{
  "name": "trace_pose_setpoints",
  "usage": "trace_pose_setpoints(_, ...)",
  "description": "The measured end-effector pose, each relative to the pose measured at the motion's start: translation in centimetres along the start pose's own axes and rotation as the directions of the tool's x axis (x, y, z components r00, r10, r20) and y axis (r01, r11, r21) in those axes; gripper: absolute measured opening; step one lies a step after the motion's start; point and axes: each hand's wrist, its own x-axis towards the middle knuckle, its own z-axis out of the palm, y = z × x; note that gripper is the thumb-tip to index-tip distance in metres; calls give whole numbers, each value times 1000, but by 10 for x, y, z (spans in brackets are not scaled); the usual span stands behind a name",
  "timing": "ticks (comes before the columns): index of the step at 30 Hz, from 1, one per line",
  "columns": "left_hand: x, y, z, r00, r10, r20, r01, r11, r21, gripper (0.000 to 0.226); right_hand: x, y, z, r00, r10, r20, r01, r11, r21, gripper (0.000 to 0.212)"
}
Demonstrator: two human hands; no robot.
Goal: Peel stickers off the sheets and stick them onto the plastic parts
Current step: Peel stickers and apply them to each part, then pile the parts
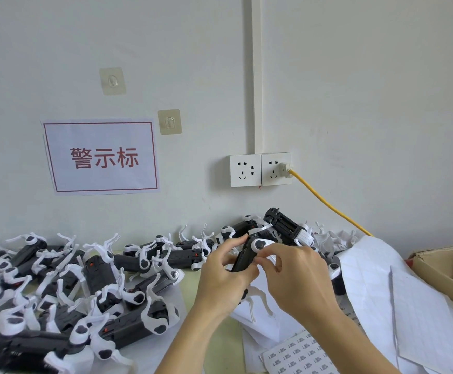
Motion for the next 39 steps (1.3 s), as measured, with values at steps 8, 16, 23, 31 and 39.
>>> trace_pose_setpoints(8,1,0,0,1000,8,2,-8,1000,6,48,0,-3,2,998,-2,-58,-2,998,-68,6)
trace_pose_setpoints(16,2,-2,0,1000,-11,2,11,1000,-7,49,1,-8,2,992,44,-116,-51,997,-52,5)
trace_pose_setpoints(23,2,-1,-2,999,-41,-29,40,999,-37,51,1,-6,-5,994,11,-108,-13,1000,-22,5)
trace_pose_setpoints(31,3,2,-6,995,-91,-38,84,982,-169,55,-5,-10,-12,980,-152,128,143,987,79,45)
trace_pose_setpoints(39,2,4,-5,998,-59,-28,53,982,-182,50,-3,-10,-10,988,-111,110,117,992,-48,51)
